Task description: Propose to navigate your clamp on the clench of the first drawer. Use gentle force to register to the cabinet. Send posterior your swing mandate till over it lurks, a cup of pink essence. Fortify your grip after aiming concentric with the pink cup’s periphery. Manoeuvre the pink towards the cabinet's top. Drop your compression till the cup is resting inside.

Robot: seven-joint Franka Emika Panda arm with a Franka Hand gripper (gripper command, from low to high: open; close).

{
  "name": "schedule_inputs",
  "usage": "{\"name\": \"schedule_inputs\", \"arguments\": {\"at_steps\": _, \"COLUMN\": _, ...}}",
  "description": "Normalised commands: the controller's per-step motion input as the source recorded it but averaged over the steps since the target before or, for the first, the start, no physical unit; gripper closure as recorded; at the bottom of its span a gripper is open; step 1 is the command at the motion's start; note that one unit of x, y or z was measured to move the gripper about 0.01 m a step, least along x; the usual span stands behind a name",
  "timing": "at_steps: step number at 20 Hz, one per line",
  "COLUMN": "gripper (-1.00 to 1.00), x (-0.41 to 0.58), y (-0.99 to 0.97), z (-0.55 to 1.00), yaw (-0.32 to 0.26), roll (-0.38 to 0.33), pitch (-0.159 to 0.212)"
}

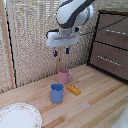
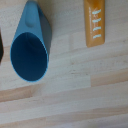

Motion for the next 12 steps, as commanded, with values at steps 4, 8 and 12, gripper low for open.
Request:
{"name": "schedule_inputs", "arguments": {"at_steps": 4, "gripper": -1.00, "x": 0.000, "y": -0.04, "z": 0.11, "yaw": 0.080, "roll": -0.276, "pitch": -0.040}}
{"name": "schedule_inputs", "arguments": {"at_steps": 8, "gripper": -1.00, "x": 0.000, "y": -0.07, "z": 0.17, "yaw": 0.109, "roll": -0.337, "pitch": -0.054}}
{"name": "schedule_inputs", "arguments": {"at_steps": 12, "gripper": -1.00, "x": 0.000, "y": -0.04, "z": 0.24, "yaw": 0.109, "roll": -0.318, "pitch": -0.047}}
